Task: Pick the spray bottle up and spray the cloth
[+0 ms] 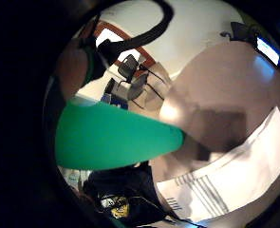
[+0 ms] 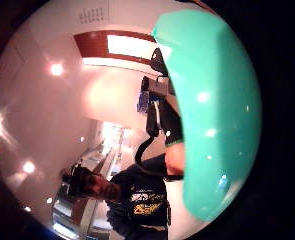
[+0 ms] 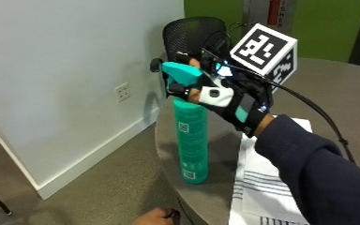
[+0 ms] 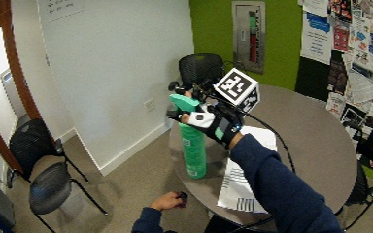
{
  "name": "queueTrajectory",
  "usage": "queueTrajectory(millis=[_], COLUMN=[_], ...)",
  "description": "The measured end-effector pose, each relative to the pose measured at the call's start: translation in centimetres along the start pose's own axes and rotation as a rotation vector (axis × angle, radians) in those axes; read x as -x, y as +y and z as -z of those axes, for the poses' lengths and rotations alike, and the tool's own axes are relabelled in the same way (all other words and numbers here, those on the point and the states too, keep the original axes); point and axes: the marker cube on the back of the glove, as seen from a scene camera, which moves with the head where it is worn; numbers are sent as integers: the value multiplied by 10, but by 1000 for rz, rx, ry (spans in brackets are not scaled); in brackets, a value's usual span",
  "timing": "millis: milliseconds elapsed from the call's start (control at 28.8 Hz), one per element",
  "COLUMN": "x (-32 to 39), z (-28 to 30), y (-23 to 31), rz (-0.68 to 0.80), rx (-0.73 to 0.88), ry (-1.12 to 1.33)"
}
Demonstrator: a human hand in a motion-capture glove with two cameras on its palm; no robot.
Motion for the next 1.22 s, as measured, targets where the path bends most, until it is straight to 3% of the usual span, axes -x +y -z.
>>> queueTrajectory(millis=[590, 799, 972, 1215], x=[-71, -95, -108, -139], z=[78, 99, 114, 127], y=[147, 213, 258, 293], rz=[-207, -341, -418, -352], rx=[69, 58, 0, -173], ry=[266, 179, 99, 70])
